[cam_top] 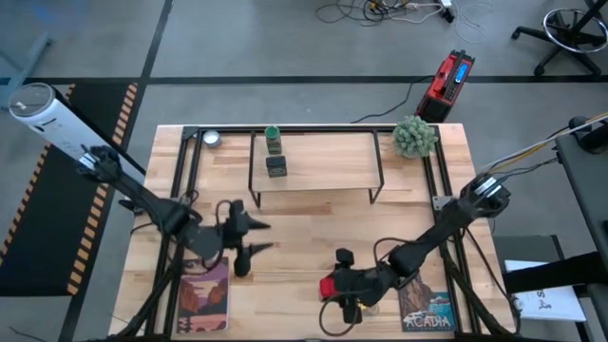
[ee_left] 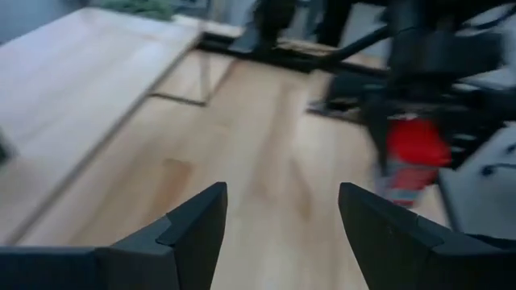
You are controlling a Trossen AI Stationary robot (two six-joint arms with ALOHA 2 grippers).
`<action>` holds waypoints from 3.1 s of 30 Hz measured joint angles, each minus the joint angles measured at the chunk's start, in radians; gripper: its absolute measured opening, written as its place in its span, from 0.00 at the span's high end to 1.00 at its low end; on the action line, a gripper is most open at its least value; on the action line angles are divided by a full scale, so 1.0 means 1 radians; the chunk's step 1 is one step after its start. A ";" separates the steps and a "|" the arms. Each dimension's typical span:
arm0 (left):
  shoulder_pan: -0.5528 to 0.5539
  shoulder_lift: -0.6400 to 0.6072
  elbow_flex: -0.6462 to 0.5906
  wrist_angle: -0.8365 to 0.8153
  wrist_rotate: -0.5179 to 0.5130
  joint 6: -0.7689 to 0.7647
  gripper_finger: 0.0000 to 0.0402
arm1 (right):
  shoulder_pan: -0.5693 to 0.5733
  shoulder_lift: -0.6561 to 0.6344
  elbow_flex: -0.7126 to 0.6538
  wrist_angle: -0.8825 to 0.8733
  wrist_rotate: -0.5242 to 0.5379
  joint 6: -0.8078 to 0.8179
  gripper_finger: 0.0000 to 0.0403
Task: Shelf spices
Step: Remove the red seasoning can from the shelf, then remove the black seasoning can from the shelf
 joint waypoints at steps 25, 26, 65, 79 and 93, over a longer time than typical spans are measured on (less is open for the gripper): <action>-0.043 0.301 0.003 0.277 -0.082 0.086 0.51 | 0.028 0.106 0.002 0.043 -0.024 0.147 0.51; -0.043 0.295 0.003 0.278 -0.087 0.097 0.52 | 0.028 0.115 0.002 0.045 -0.023 0.148 0.51; -0.041 0.257 0.003 0.277 -0.111 0.103 0.50 | 0.056 0.135 0.071 -0.066 0.026 0.125 0.28; -0.037 0.189 0.003 0.113 -0.199 0.048 0.53 | 0.041 -0.022 0.082 -0.118 0.177 -0.073 0.29; 0.058 -0.081 0.006 -0.191 -0.261 -0.025 0.54 | -0.190 -0.161 0.080 -0.171 0.146 -0.398 0.34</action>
